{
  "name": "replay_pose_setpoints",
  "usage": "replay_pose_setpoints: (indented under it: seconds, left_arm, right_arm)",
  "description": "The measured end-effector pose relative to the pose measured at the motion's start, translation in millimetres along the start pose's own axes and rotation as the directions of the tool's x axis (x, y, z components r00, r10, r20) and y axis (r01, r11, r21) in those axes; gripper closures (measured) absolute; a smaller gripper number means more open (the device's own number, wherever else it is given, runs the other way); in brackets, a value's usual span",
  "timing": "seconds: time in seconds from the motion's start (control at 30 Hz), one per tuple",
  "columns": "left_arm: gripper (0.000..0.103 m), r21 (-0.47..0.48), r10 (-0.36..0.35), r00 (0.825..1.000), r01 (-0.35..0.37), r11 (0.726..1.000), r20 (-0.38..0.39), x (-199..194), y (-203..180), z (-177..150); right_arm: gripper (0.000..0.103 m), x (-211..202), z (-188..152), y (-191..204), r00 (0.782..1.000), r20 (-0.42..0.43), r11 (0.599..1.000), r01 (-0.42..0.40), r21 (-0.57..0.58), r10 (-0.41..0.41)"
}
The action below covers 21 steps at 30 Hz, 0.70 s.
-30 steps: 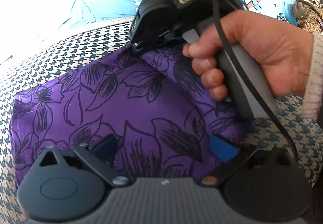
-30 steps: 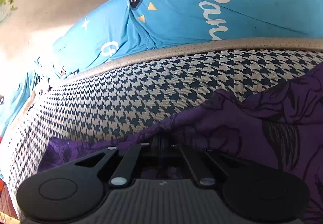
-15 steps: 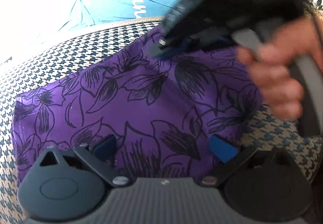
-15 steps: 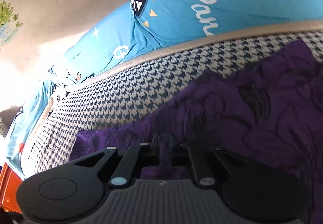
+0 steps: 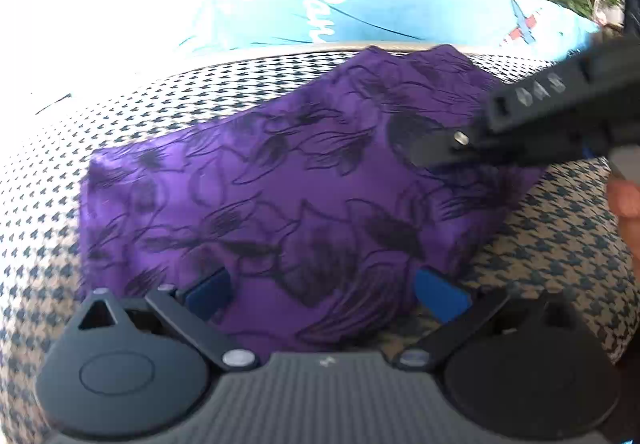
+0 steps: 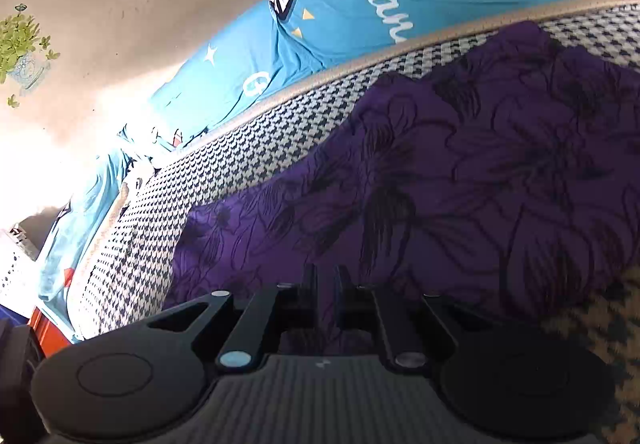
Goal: Fold clothes
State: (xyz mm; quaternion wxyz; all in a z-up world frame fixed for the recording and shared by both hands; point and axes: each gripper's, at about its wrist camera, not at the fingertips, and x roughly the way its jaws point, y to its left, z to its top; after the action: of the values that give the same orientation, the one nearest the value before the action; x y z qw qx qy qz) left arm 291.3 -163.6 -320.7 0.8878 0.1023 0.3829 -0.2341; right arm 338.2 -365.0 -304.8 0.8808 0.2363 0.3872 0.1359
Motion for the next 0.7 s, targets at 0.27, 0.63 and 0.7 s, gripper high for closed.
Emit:
replay_pose_setpoints:
  seconds: [0.27,0.63,0.7]
  left_arm:
    - [0.0,-0.104,0.066,0.998,-0.065,0.992,0.006,-13.8,30.7,-10.9]
    - [0.0,-0.144,0.091,0.996,-0.09,0.985,-0.001,-22.9,49.6,-24.0]
    - [0.0,-0.14,0.089,0.996,-0.088,0.986,-0.001,-24.6,48.8,-25.8]
  right_arm:
    - [0.093,2.4,-18.6,-3.9,0.998,-0.036,0.999,0.053,-0.002,-0.053]
    - [0.1,-3.2,-39.7,-0.2,0.995,-0.004,0.994,0.104,-0.04,-0.104]
    - [0.1,-4.8,-43.1,0.8,0.994,-0.001,0.993,0.111,-0.047,-0.111]
